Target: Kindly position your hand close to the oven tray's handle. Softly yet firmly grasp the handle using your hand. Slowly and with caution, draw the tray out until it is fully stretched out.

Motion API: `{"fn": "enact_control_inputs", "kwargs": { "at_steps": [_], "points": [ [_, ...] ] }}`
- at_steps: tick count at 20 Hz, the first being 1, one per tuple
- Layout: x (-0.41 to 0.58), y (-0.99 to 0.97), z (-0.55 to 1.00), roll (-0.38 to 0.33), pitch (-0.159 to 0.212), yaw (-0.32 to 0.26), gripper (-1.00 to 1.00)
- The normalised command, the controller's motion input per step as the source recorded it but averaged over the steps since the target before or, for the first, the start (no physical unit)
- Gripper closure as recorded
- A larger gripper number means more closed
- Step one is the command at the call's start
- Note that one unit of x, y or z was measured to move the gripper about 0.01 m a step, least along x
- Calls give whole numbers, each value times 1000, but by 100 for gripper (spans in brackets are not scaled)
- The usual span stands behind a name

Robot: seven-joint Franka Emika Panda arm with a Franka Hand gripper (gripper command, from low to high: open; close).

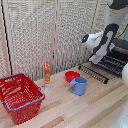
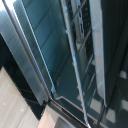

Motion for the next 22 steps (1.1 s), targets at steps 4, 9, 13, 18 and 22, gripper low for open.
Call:
{"fn": "enact_control_inputs", "kwargs": {
  "at_steps": [4,9,13,18,22],
  "points": [
    [-61,-46,0,-2,-3,0,100],
    [-143,-353,65,15,-1,0,100],
    [-61,-703,52,25,0,7,100],
    [-12,-302,59,39,0,6,100],
    [-47,-118,66,51,0,-4,100]
  ]
}}
